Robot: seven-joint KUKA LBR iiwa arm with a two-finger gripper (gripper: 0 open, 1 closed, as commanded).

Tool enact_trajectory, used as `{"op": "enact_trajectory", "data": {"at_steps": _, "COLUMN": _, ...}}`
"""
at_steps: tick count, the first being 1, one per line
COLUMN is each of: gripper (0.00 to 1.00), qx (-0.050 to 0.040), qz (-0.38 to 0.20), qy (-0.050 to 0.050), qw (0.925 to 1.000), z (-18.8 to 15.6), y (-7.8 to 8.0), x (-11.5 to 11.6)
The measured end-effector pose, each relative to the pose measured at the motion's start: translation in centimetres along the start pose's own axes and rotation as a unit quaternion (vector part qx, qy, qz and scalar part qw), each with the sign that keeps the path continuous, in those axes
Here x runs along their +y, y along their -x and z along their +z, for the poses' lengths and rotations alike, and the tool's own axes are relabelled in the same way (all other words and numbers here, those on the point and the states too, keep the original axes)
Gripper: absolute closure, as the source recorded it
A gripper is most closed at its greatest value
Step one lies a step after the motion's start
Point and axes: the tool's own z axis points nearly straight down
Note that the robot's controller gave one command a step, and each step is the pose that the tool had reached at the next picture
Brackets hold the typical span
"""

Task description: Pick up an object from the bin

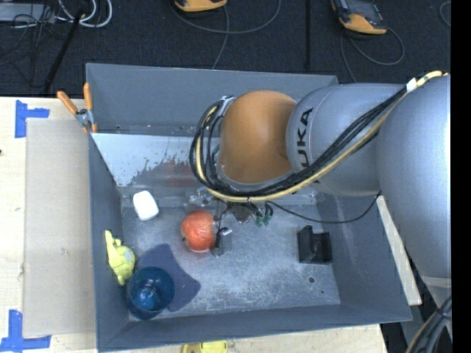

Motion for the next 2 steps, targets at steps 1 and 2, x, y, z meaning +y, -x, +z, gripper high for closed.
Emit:
{"op": "enact_trajectory", "data": {"at_steps": 1, "gripper": 1.0, "qx": -0.0034, "qz": -0.011, "qy": -0.001, "qw": 0.9999, "z": 2.2, "y": 0.2, "x": -0.2}}
{"op": "enact_trajectory", "data": {"at_steps": 2, "gripper": 1.0, "qx": -0.0019, "qz": -0.017, "qy": -0.001, "qw": 0.9998, "z": -8.7, "y": -0.2, "x": -1.3}}
